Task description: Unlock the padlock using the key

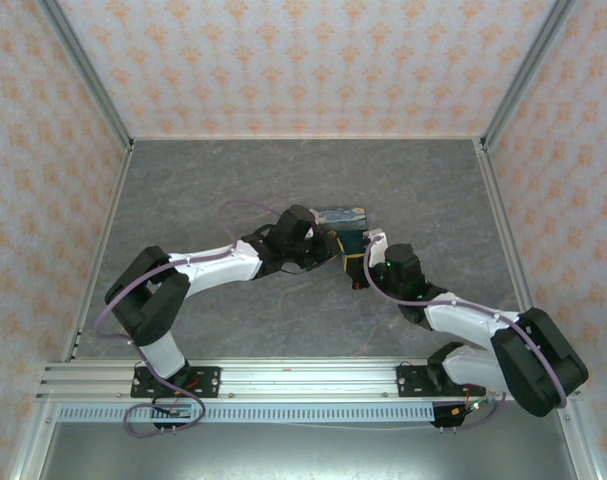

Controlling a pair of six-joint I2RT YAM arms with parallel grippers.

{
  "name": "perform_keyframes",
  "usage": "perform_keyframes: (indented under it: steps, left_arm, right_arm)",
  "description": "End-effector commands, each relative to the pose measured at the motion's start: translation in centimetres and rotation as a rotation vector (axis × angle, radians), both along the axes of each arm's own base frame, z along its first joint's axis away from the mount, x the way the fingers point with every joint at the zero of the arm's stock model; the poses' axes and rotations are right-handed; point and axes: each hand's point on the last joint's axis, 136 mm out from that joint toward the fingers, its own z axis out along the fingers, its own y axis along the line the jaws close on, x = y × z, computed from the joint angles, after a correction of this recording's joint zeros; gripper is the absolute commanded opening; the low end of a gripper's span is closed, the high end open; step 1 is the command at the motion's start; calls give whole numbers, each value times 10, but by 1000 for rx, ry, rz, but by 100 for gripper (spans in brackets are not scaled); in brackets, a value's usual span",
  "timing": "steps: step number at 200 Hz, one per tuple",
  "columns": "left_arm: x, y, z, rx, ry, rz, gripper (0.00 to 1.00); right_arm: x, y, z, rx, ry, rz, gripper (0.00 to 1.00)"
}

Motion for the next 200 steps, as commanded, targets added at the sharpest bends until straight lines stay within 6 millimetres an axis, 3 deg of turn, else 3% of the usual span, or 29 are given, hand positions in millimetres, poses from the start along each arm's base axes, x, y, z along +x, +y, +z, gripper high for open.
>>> perform_keyframes:
  steps: [1, 53, 129, 173, 200]
  left_arm:
    - [-21, -15, 17, -18, -21, -106, 16]
    - [-18, -15, -10, -19, 13, -69, 16]
    - [-18, -9, -36, 16, 36, -48, 28]
    - [-17, 3, -31, 30, 23, -17, 38]
    - [-15, 11, -12, 5, -30, -6, 49]
  right_arm:
    - [16, 15, 54, 122, -135, 27, 0]
    - [3, 7, 5, 100, 6, -4, 0]
    - [-12, -2, -31, 107, 149, -64, 0]
    - [-16, -3, -33, 97, 202, -68, 0]
    - [-20, 1, -39, 104, 257, -51, 0]
